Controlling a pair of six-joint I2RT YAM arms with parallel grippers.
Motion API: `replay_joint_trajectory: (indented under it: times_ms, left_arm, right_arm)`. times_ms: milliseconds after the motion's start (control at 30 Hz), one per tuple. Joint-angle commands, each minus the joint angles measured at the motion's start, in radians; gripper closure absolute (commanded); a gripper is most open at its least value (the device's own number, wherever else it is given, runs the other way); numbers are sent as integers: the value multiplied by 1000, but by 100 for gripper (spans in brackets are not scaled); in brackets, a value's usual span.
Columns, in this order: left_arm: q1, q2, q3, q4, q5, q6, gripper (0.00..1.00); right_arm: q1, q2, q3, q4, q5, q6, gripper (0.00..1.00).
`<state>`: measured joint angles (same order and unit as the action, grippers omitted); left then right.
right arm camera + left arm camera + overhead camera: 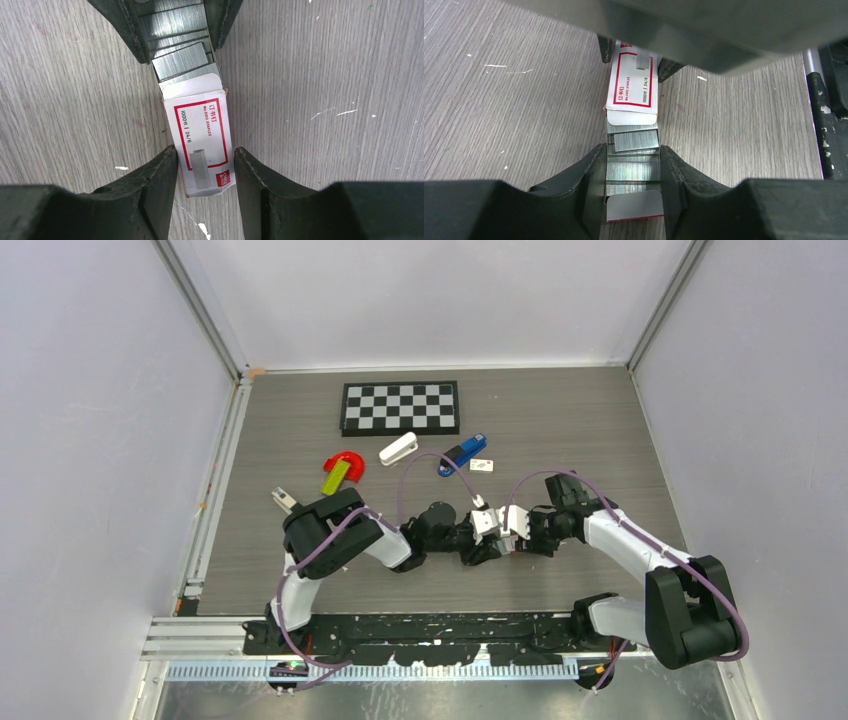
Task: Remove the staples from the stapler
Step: Close the staple box at the center of the board.
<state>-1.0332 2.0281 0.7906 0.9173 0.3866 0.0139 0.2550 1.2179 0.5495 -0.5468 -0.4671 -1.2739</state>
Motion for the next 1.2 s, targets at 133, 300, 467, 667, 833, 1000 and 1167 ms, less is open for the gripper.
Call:
replay_joint_trajectory:
  times_ms: [133, 300, 467, 667, 833, 1000, 1167]
  left_arm:
    - [-56, 85, 52, -312, 77, 79, 79]
    - [-55, 85, 64, -321, 72, 73, 79]
    - [-56, 99, 84, -309, 25, 34, 78]
    - [-56, 101, 82, -269, -10, -8, 74]
    - [-53, 73, 72, -265, -31, -47, 65]
    - [-50, 39, 65, -265, -34, -70, 51]
    - [-46, -11, 56, -272, -43, -93, 40]
  right_arm:
    - [109, 17, -39, 36, -54, -108, 49]
    - [109, 17, -36, 17, -70, -125, 48]
    - [109, 16, -33, 3, -81, -126, 49]
    - [109, 20, -24, -2, -96, -105, 47]
    - [92, -5, -22, 5, -95, -81, 40]
    - [49, -37, -12, -22, -124, -76, 33]
    - [-10, -66, 12, -88, -169, -103, 27]
